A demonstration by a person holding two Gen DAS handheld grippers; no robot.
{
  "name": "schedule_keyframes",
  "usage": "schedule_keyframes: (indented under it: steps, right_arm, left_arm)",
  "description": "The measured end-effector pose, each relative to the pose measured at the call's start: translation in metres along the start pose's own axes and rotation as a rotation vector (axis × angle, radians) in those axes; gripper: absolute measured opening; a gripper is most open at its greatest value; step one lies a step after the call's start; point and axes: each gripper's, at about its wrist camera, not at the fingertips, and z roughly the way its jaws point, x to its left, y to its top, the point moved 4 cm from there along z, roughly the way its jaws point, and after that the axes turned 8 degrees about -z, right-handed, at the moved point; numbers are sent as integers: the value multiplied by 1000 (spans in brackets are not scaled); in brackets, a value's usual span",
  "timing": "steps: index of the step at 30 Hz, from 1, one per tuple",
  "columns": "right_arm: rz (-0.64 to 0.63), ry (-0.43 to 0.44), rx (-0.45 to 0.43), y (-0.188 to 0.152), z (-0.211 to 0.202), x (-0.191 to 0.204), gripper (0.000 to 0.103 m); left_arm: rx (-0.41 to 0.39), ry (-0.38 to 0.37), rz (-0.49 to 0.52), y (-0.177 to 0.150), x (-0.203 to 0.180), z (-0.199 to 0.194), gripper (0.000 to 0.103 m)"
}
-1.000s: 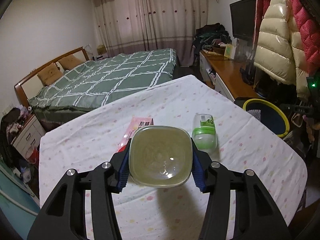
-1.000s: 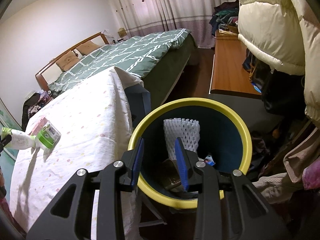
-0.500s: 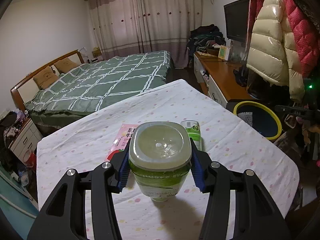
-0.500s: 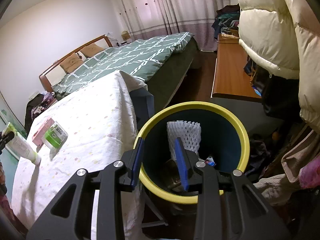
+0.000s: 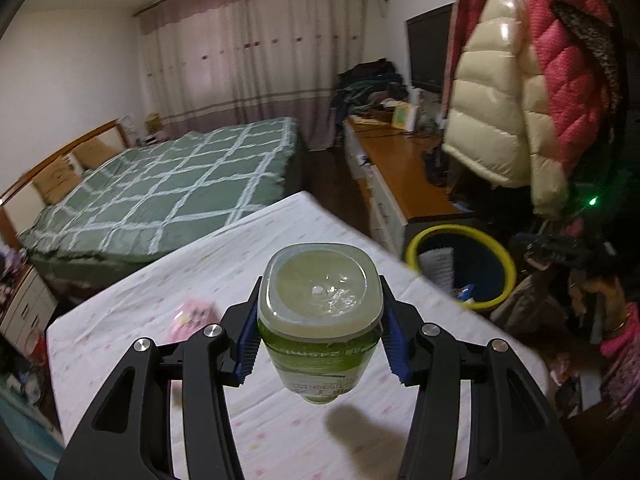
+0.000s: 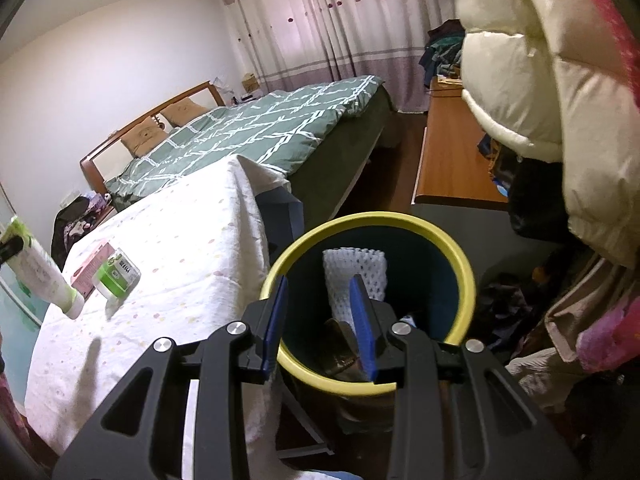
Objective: Collect trash
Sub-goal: 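Carry the coconut water bottle with the left tool into the bin and release, then reach the right tool to the clear green-banded jar and grasp it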
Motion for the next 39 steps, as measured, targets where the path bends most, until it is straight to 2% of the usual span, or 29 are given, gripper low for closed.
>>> schedule_keyframes:
  steps: [6, 11, 17, 22, 23, 24, 25, 29, 31, 35, 39]
  right_arm:
    - [27, -35, 1, -13, -14, -25, 31]
    - [52, -51, 5, -25, -23, -44, 31]
    - [79, -64, 17, -38, -29, -66, 31]
    - [91, -75, 25, -44, -30, -75, 31]
    - [93, -75, 25, -45, -31, -77, 31]
    - [97, -74, 26, -45, -31, -77, 31]
    - [98, -72, 26, -45, -31, -77, 31]
    - [91, -70, 28, -46, -32, -73, 31]
    - [85, -62, 32, -46, -30, -69, 31]
    - [71, -46, 42, -46, -24, -58, 31]
    - [48, -24, 53, -42, -16, -39, 31]
  left_arm:
    - [2, -111, 85, 34, -71, 32, 52]
    - [32, -215, 124, 54, -135, 76, 52]
    - [84, -272, 160, 61, -200, 141, 52]
    - [128, -295, 166, 55, -231, 183, 52]
    - [136, -292, 169, 54, -236, 190, 56]
    - [133, -269, 170, 52, -239, 197, 71]
    - [125, -251, 168, 52, -240, 200, 79]
    - [92, -233, 128, 55, -228, 186, 80]
    - [68, -223, 107, 57, -209, 169, 85]
    - [18, -190, 50, 51, -161, 127, 88]
    - [-20, -121, -32, 35, -94, 81, 90]
